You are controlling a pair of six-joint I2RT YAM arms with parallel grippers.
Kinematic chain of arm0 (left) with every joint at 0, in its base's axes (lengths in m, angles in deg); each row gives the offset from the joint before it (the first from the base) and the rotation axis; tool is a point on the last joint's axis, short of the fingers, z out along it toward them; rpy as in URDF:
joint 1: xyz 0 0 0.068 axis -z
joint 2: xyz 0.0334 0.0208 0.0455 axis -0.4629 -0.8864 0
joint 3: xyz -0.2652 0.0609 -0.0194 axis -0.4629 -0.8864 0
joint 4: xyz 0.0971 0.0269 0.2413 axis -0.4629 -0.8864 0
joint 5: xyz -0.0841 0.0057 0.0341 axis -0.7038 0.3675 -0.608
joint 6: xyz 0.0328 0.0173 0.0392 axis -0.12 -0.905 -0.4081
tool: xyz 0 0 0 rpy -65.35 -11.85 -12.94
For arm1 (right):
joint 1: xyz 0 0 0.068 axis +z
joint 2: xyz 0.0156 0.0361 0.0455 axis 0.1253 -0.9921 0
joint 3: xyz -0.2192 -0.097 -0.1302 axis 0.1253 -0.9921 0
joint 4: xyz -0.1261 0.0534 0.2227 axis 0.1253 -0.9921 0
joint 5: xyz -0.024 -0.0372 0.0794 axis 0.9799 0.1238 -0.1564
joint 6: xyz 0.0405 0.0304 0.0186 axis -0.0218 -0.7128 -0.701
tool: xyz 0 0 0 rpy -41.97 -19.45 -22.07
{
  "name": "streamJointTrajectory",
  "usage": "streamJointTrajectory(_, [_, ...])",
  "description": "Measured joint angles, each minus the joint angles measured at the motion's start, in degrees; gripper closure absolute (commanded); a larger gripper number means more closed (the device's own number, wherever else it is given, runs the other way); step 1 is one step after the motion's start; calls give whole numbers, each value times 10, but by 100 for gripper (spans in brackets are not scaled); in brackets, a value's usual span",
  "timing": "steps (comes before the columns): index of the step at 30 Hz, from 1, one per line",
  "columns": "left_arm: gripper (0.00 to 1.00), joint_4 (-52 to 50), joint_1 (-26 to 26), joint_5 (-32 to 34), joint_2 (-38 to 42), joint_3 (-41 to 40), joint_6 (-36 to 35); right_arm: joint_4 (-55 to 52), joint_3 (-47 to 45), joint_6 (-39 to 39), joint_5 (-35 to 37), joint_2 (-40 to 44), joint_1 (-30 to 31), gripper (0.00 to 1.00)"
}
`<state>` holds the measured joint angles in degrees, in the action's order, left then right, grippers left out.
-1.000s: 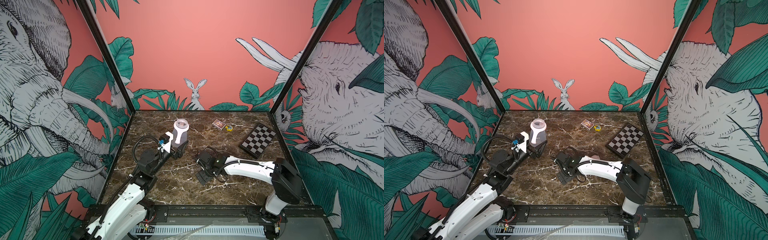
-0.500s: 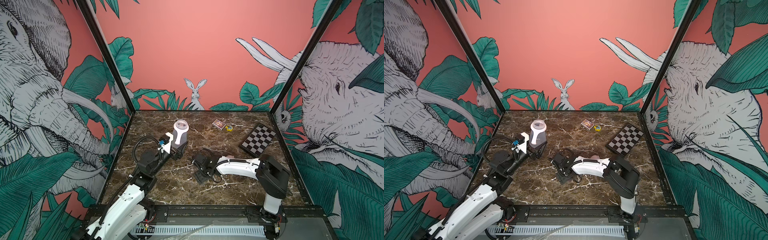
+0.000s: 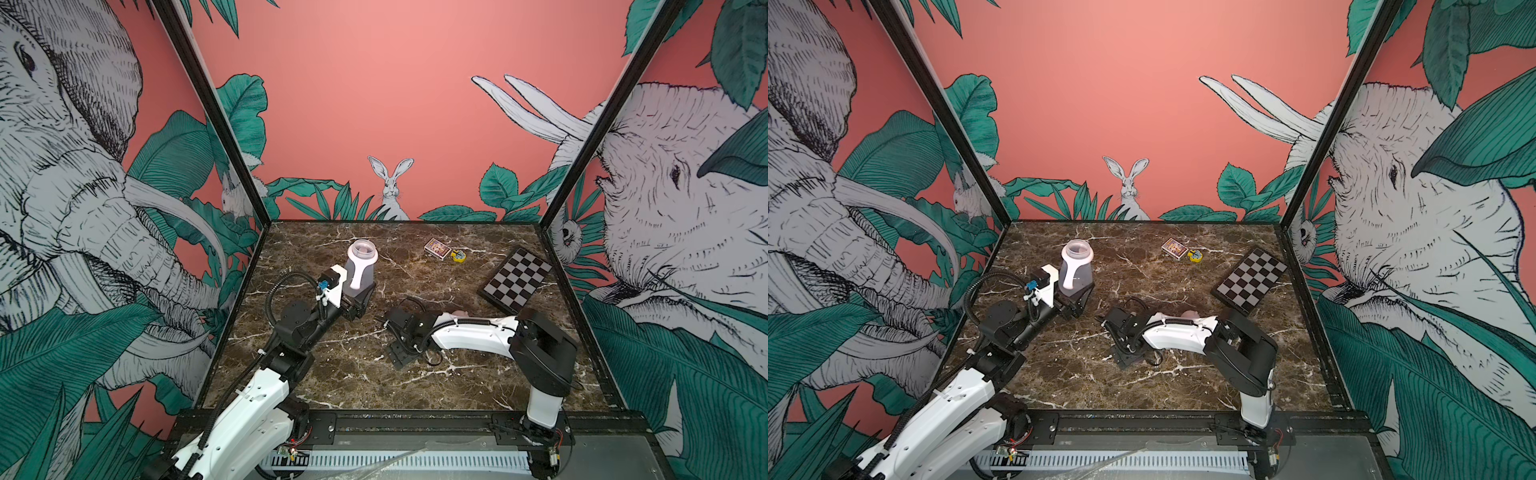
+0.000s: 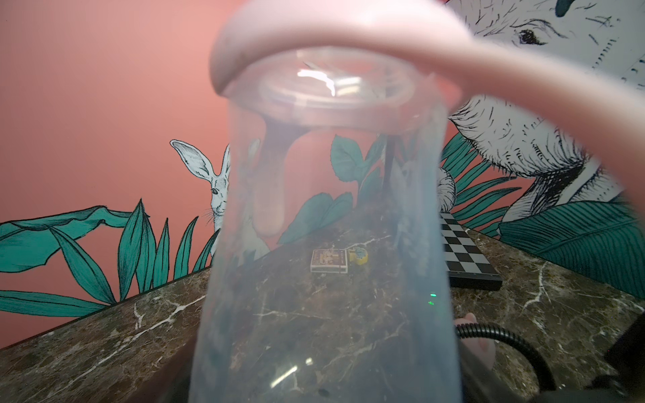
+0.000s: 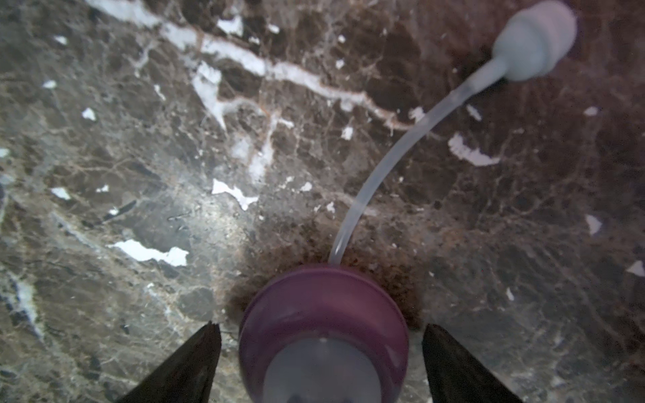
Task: Assemble the baby bottles
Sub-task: Pick up the nipple from the center of the board.
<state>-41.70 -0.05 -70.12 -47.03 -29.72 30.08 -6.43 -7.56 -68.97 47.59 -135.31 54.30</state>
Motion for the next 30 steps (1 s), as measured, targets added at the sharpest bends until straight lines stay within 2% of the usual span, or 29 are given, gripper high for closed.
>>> streamJointTrajectory(5, [42, 0, 0, 0, -4, 0, 0, -5, 0, -1, 3, 0, 0, 14])
streamJointTrajectory(17, [42, 0, -1, 0, -5, 0, 0, 7, -12, -19, -7, 0, 0, 32])
streamJointTrajectory(24, [42, 5, -1, -1, -19, 0, 2, 1, -14, -21, -2, 7, -9, 36])
streamJointTrajectory(30, [42, 27, -1, -5, -44, 0, 11, -38, -14, -4, -17, 64, -47, 38])
